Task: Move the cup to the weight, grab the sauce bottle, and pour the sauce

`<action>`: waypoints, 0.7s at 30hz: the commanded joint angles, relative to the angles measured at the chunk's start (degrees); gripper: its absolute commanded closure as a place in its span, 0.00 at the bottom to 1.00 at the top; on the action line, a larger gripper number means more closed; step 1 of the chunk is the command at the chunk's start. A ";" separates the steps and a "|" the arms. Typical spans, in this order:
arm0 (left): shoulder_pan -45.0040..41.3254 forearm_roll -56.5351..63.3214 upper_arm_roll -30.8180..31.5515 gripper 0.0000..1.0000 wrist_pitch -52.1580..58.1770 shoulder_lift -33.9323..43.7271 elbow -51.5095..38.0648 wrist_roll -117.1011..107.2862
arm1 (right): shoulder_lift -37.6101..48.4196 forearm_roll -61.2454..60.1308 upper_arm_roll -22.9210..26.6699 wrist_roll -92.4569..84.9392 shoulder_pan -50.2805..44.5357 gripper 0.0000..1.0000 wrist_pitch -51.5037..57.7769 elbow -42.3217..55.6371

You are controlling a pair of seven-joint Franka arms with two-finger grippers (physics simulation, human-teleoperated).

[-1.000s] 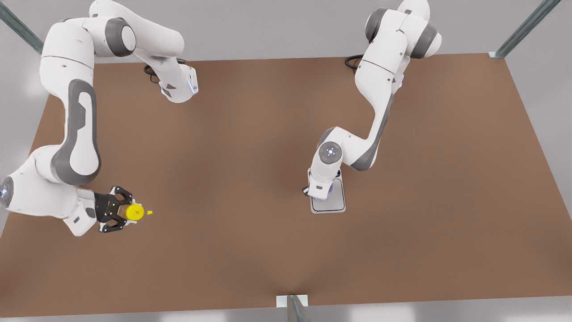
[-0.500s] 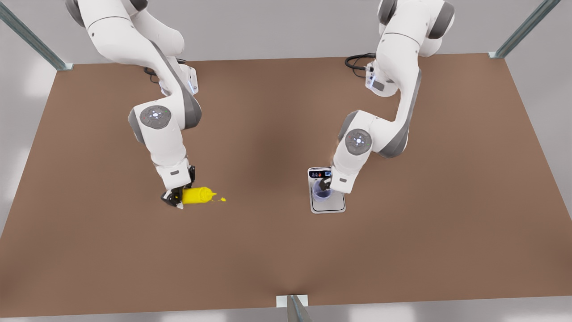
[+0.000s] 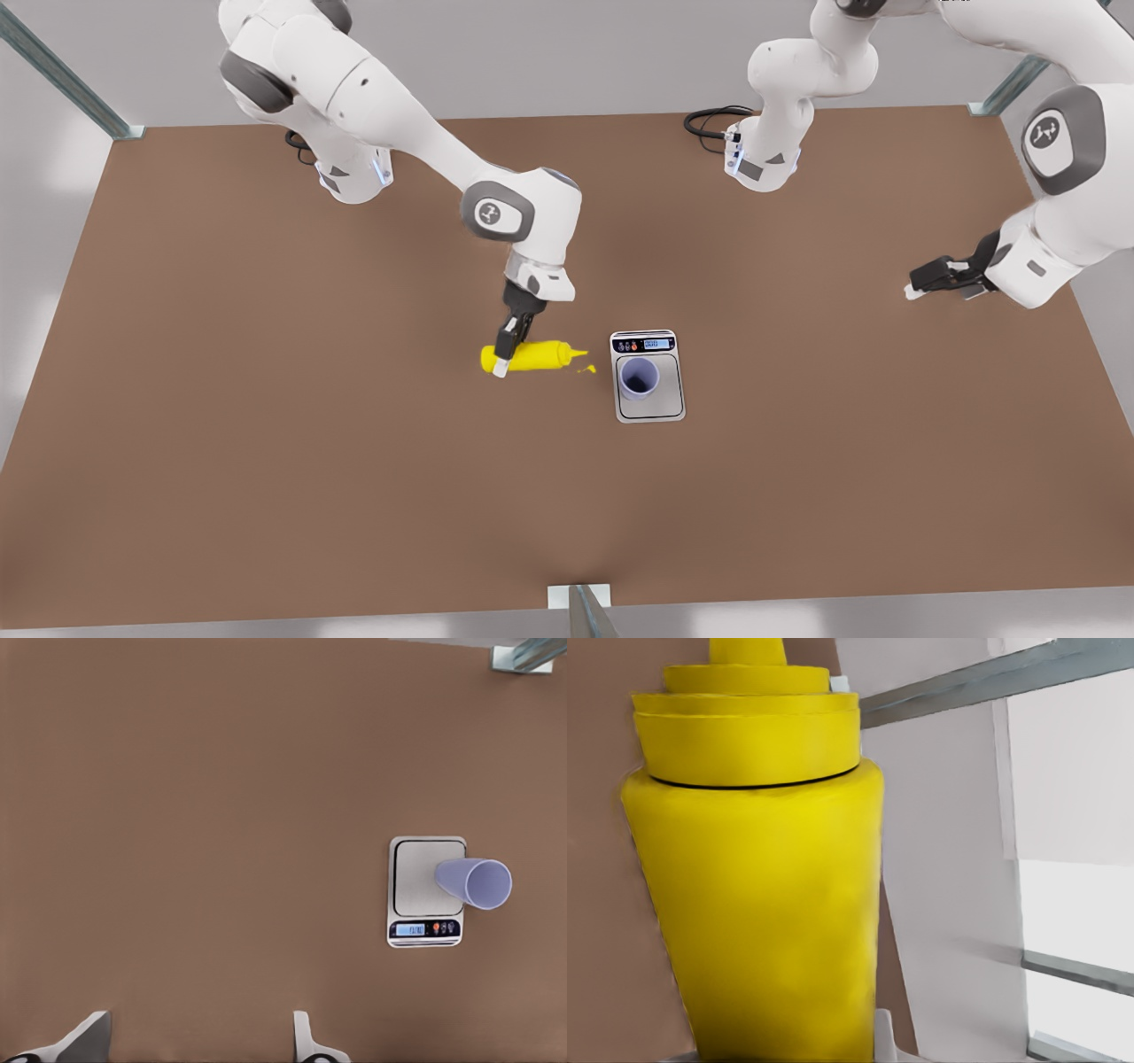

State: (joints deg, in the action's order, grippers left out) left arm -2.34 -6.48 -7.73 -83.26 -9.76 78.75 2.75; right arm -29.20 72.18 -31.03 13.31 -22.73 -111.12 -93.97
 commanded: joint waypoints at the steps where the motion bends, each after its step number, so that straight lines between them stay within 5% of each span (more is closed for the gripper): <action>1: -0.65 3.32 0.00 0.00 -0.50 -0.26 0.00 -0.11 | -0.50 0.41 0.00 0.05 -0.12 0.46 1.16 0.19; 11: -3.19 2.79 0.17 0.00 -1.64 -2.98 0.17 -3.36 | -14.13 25.28 0.36 -0.65 -10.93 0.46 23.23 9.95; 21: -3.37 2.61 0.17 0.00 -1.73 -3.25 0.26 -3.27 | -22.48 36.62 0.53 -12.51 -13.21 0.46 22.26 17.24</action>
State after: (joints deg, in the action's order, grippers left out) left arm -5.71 -3.84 -7.56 -84.99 -13.01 79.08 -0.53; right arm -52.18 108.78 -30.51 -0.26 -36.24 -88.89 -75.70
